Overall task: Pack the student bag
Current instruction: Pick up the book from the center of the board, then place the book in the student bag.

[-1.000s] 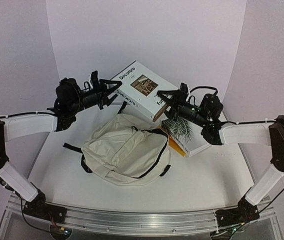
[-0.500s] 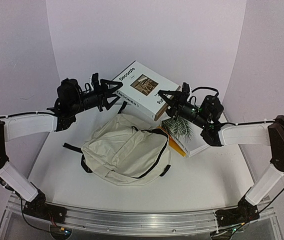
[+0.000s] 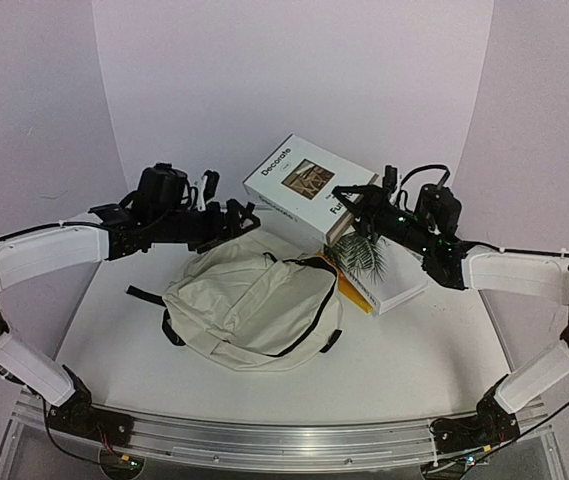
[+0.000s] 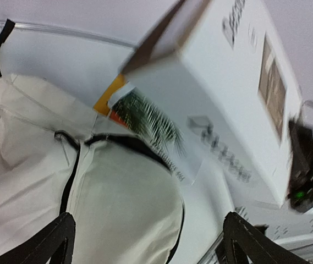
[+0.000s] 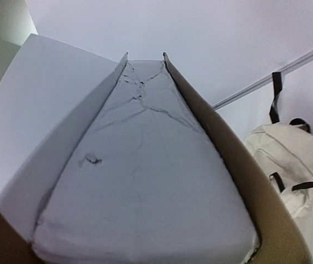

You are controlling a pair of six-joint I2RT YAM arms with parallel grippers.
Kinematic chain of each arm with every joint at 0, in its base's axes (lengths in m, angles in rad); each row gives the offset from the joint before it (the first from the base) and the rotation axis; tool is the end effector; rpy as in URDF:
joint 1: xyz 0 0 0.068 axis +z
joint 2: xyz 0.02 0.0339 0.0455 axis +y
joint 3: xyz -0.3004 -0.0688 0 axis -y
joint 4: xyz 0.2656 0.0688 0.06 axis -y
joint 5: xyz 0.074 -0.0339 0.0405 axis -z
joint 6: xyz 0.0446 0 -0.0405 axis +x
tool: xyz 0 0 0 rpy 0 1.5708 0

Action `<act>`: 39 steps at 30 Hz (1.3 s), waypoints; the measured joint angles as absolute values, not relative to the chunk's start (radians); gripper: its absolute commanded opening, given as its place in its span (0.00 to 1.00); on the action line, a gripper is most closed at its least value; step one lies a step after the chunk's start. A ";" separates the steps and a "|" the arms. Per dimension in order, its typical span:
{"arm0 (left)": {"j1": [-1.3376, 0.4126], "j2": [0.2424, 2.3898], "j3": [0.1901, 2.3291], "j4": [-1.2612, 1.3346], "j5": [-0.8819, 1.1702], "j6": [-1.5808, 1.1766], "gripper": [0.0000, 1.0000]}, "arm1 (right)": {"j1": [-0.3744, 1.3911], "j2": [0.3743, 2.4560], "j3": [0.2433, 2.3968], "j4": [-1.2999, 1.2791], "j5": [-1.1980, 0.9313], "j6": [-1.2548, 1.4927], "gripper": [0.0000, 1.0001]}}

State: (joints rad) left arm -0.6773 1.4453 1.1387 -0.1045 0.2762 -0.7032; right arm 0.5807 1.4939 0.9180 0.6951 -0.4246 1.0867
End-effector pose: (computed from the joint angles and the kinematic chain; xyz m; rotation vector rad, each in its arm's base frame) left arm 0.2736 -0.2356 0.3419 0.1680 2.1537 -1.1277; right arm 0.2961 0.2163 0.3323 0.0250 1.6985 1.6165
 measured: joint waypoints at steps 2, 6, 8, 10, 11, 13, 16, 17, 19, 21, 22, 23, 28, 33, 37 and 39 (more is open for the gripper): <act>-0.749 1.461 1.170 -0.206 0.227 -0.637 0.94 | 0.555 1.444 0.918 0.634 -0.403 1.050 0.41; -0.896 1.551 1.261 -0.355 0.148 -0.538 0.94 | 0.519 1.345 0.921 0.511 -0.342 0.979 0.41; -0.950 1.609 1.312 -0.408 0.130 -0.506 0.95 | 0.515 1.297 0.928 0.437 -0.305 0.938 0.41; -0.991 1.671 1.366 -0.449 0.123 -0.475 0.95 | 0.516 1.250 0.937 0.362 -0.270 0.899 0.41; -1.005 1.698 1.392 -0.465 0.122 -0.464 0.96 | 0.516 1.231 0.939 0.336 -0.257 0.885 0.41; -1.033 1.759 1.459 -0.494 0.118 -0.441 0.96 | 0.516 1.190 0.941 0.281 -0.230 0.860 0.41; -1.060 1.843 1.550 -0.519 0.111 -0.417 0.97 | 0.516 1.140 0.941 0.225 -0.206 0.838 0.41; -1.067 1.867 1.577 -0.534 0.108 -0.414 0.97 | 0.516 1.129 0.941 0.212 -0.202 0.835 0.41; -1.076 1.909 1.622 -0.562 0.098 -0.408 0.97 | 0.516 1.112 0.941 0.191 -0.197 0.830 0.41; -1.080 1.943 1.654 -0.592 0.078 -0.401 0.97 | 0.516 1.104 0.941 0.176 -0.195 0.827 0.41; -1.080 1.957 1.667 -0.606 0.070 -0.397 0.96 | 0.516 1.102 0.941 0.169 -0.194 0.826 0.41; -1.082 1.972 1.681 -0.620 0.058 -0.393 0.95 | 0.516 1.100 0.941 0.163 -0.194 0.824 0.41; -1.089 2.039 1.756 -0.707 -0.030 -0.387 0.84 | 0.516 1.100 0.941 0.144 -0.195 0.817 0.41; -1.092 2.060 1.780 -0.761 -0.109 -0.384 0.67 | 0.516 1.102 0.941 0.140 -0.195 0.812 0.41; -1.093 2.060 1.781 -0.776 -0.157 -0.389 0.55 | 0.516 1.107 0.941 0.139 -0.196 0.812 0.41; -1.094 2.060 1.781 -0.779 -0.176 -0.390 0.38 | 0.516 1.108 0.941 0.137 -0.195 0.812 0.41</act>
State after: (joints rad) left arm -1.0941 2.0602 1.7808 -0.7790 -0.1761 -0.3900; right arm 0.5156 1.1080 0.9405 0.1374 -0.1951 0.8117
